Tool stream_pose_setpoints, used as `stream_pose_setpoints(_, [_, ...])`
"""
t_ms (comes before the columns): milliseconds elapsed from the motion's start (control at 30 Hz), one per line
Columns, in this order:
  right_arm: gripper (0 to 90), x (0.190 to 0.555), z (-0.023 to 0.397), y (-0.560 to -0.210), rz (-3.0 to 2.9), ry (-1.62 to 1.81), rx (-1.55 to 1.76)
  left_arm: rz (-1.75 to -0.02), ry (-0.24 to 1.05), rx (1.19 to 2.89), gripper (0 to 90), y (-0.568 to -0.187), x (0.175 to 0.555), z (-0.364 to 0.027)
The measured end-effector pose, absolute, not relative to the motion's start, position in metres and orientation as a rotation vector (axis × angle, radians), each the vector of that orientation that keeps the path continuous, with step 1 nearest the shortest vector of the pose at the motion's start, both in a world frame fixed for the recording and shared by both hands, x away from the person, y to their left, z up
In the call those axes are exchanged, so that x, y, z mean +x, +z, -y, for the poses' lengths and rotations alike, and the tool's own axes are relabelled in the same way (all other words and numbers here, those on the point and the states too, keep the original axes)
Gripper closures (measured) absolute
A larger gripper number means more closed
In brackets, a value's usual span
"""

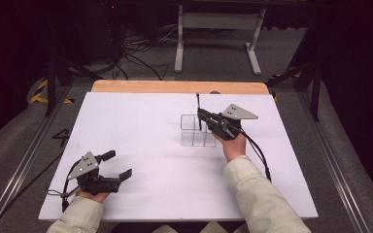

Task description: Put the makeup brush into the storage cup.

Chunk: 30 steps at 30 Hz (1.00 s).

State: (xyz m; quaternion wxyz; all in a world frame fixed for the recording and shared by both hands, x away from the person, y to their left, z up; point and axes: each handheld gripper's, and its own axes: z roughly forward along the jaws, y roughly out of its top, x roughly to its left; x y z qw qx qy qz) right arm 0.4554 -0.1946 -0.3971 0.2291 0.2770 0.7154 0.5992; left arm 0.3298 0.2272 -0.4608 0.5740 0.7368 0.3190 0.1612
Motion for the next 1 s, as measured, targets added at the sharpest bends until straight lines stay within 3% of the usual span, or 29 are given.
stream_pose_setpoints(267, [80.1, 0.456, 0.196, -0.399, -1.985, 1.639, 0.775, -0.748, 0.377, 1.727, 5.1, -0.461, 0.33, -0.227])
stream_pose_setpoints(367, [64.7, 0.457, 0.197, -0.398, -1.983, 1.653, 0.79, -0.749, 0.378, 1.724, 5.1, -0.461, 0.33, -0.227])
stream_pose_setpoints(700, [33.6, 0.453, 0.207, -0.388, -1.987, 1.68, 0.787, -0.75, 0.378, 1.723, 5.1, -0.461, 0.33, -0.228])
stream_pose_setpoints(867, [11.8, 0.447, 0.212, -0.38, -1.984, 1.666, 0.798, -0.75, 0.377, 1.725, 5.0, -0.46, 0.33, -0.228])
stream_pose_setpoints(1000, [5.0, 0.44, 0.217, -0.373, -1.975, 1.653, 0.8, -0.755, 0.374, 1.718, 4.7, -0.46, 0.33, -0.229])
